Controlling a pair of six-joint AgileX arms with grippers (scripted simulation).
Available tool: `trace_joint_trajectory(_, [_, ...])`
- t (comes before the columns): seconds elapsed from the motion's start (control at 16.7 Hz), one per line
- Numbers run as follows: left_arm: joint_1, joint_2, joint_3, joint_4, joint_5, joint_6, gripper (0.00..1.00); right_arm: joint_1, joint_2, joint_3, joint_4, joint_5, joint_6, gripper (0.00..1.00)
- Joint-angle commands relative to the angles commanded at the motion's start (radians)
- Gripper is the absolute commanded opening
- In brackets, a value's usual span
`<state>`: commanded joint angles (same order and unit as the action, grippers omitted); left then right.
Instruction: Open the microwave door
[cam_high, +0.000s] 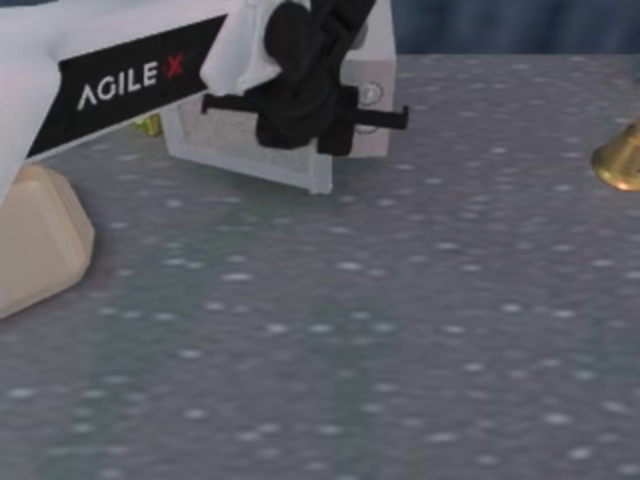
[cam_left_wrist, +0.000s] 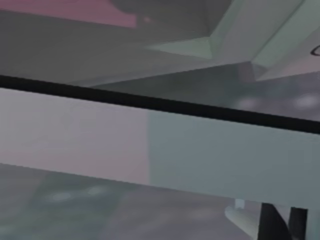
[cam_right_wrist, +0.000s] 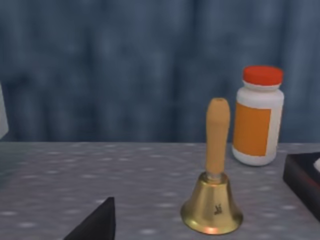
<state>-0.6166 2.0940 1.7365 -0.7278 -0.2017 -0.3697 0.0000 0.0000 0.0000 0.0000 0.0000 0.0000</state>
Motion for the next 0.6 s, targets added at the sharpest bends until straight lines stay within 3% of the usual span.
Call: trace_joint_trajectory(0.6, [0.026, -0.097, -0.136, 0.066, 0.055, 0.117, 0.00, 0.000, 0.000, 0.000, 0.000, 0.000, 0.000, 1.00])
